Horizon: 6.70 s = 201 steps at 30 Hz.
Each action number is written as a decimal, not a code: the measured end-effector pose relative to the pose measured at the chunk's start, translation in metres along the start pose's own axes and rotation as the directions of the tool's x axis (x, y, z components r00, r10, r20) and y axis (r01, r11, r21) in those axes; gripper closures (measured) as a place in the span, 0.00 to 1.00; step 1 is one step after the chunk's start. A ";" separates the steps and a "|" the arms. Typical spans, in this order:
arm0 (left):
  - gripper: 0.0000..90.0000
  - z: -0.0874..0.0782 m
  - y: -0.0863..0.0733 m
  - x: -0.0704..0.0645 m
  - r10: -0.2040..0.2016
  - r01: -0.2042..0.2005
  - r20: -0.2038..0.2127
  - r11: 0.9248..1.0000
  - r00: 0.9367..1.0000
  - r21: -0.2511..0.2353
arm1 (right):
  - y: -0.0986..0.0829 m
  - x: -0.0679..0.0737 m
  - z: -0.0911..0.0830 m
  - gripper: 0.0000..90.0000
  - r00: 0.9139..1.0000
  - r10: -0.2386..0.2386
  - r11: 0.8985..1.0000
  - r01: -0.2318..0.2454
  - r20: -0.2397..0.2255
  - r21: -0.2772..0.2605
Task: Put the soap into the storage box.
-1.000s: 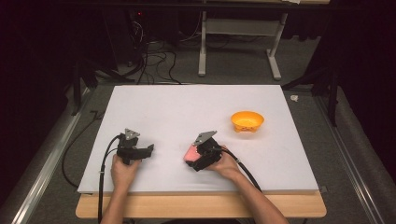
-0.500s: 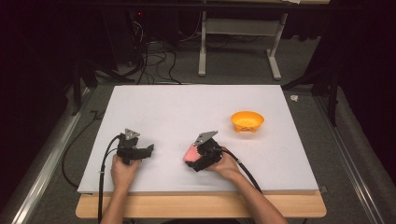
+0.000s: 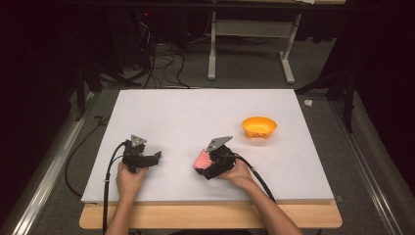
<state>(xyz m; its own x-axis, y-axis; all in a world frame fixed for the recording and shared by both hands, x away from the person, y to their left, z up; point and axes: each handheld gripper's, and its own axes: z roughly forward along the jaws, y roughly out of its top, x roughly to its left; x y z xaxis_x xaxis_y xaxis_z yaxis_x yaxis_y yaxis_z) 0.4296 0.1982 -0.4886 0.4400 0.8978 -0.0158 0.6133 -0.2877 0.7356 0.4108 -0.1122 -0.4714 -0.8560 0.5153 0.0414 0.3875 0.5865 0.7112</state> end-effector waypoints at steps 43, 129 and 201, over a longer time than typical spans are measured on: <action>0.21 0.000 0.000 0.000 0.000 0.000 0.000 1.000 1.000 0.000 | -0.015 -0.016 -0.058 0.15 0.991 0.119 0.990 -0.115 0.053 -0.079; 0.22 0.000 0.000 0.000 0.000 0.000 0.001 1.000 1.000 -0.001 | -0.082 -0.062 -0.165 0.15 0.824 0.471 0.879 -0.405 0.316 -0.254; 0.22 0.000 0.000 0.000 -0.001 0.001 0.001 1.000 1.000 -0.001 | -0.010 -0.130 -0.138 0.15 0.719 0.578 0.812 -0.552 0.387 -0.189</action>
<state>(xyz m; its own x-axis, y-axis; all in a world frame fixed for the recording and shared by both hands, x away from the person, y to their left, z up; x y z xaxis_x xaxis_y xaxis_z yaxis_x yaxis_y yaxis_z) 0.4296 0.1986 -0.4886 0.4402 0.8977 -0.0178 0.6134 -0.2862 0.7361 0.4712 -0.2713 -0.3868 -0.2588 0.9510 0.1690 0.7225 0.0744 0.6874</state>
